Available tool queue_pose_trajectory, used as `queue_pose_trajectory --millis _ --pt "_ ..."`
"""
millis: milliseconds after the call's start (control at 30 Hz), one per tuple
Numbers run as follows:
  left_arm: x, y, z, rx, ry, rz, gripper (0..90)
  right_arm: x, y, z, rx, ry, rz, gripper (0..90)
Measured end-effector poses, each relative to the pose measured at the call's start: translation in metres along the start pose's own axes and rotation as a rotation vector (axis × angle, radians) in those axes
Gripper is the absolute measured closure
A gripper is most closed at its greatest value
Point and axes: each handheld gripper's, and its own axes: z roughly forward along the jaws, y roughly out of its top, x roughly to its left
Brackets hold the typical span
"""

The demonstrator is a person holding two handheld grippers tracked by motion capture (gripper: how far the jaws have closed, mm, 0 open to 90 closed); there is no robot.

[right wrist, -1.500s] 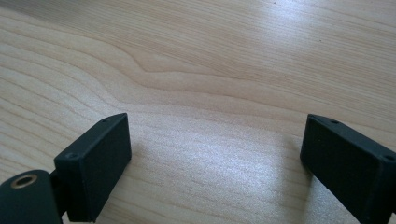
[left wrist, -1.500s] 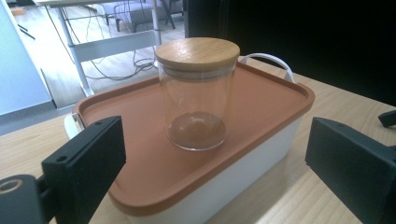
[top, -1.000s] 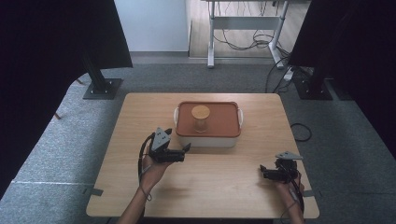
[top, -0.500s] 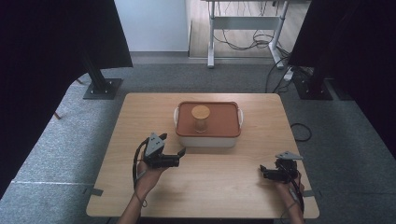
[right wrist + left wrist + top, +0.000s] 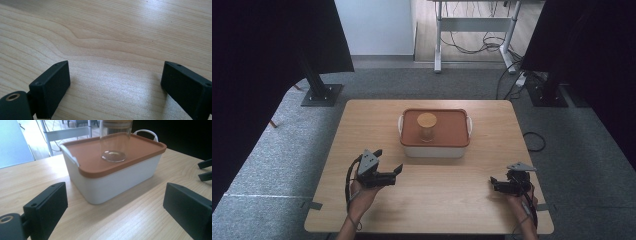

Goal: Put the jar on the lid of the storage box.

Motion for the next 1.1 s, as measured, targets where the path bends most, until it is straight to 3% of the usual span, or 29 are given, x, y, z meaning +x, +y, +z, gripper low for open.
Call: queue_pose_trajectory --millis 1100 --pt "0.013 -0.053 -0.020 0.101 0.042 -0.081 6.1 0.000 0.000 0.000 0.000 0.000 0.000 8.1"
